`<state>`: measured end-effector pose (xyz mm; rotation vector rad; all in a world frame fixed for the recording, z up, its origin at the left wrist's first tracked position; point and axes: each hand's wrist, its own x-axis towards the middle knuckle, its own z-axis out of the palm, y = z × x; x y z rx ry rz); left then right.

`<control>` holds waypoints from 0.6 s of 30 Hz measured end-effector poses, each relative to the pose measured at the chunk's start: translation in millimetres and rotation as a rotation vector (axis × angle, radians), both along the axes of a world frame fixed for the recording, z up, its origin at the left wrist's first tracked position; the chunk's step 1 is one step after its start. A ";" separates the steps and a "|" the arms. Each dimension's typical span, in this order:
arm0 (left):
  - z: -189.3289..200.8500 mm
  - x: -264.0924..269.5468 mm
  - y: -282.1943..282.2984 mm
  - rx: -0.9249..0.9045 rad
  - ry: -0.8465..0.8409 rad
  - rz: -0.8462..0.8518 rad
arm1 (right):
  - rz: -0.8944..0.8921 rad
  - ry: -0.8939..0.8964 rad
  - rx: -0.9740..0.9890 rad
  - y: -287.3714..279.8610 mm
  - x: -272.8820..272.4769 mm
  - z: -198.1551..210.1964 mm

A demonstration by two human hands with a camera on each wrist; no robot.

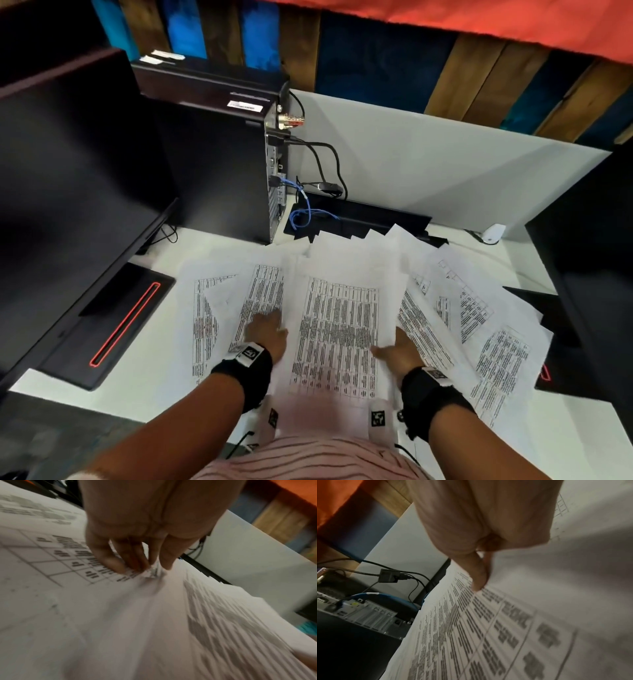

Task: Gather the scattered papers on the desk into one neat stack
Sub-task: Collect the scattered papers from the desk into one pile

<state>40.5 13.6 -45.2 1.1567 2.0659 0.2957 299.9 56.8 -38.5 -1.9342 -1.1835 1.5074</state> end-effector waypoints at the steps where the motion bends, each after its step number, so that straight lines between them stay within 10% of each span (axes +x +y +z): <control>1: 3.3 -7.7 -0.8 -0.008 0.119 0.090 | -0.006 -0.075 0.027 -1.2 3.5 -3.0; 4: 10.8 -32.8 -9.1 -0.063 0.206 0.364 | -0.051 -0.144 0.086 -3.5 13.6 0.8; 10: 7.7 -51.0 -3.3 -0.050 0.041 0.401 | -0.067 -0.093 0.075 -1.4 12.4 5.1; 18: 14.1 -13.7 2.7 -0.040 -0.167 0.067 | -0.072 0.019 0.003 4.7 6.8 0.5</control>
